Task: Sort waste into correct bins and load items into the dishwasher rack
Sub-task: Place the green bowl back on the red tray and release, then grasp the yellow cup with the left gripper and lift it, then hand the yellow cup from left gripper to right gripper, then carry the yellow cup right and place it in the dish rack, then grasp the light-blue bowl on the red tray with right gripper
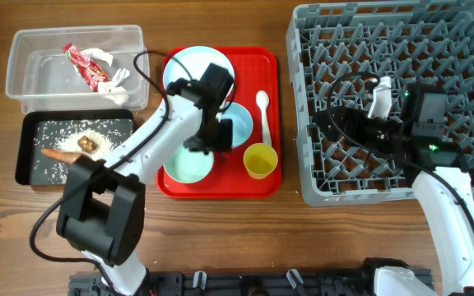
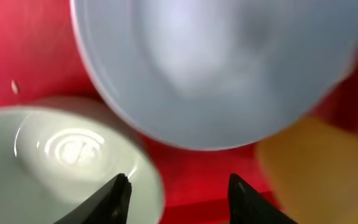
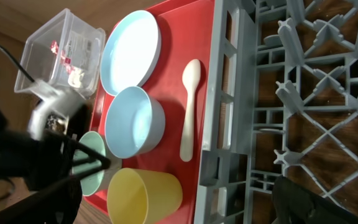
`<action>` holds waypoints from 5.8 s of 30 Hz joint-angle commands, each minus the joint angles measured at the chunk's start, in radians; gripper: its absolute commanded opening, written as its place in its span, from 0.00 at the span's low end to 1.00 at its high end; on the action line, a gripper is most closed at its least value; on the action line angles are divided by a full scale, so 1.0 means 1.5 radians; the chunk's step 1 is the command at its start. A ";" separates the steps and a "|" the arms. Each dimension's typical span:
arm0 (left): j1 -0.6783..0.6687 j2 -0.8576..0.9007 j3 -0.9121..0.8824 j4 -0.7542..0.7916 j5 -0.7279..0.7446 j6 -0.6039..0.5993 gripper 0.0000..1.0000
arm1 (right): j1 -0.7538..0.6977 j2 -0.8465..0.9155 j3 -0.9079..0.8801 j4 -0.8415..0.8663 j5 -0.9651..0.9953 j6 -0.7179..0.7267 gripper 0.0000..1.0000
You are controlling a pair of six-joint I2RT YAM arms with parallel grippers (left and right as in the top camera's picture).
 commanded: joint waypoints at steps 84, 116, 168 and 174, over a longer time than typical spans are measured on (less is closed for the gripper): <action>0.146 -0.034 0.031 0.207 0.935 0.139 0.04 | 0.120 0.064 0.009 0.539 -0.431 0.078 0.84; 0.147 -0.034 0.031 0.191 0.778 0.138 0.40 | 0.001 0.088 0.009 0.486 -0.421 0.142 0.31; 0.147 -0.034 0.031 0.083 0.021 0.141 0.56 | 0.082 0.301 0.410 -0.602 0.434 0.037 0.82; 0.147 -0.034 0.031 0.094 0.029 0.138 0.62 | 0.123 0.301 0.550 -0.553 0.295 0.000 0.77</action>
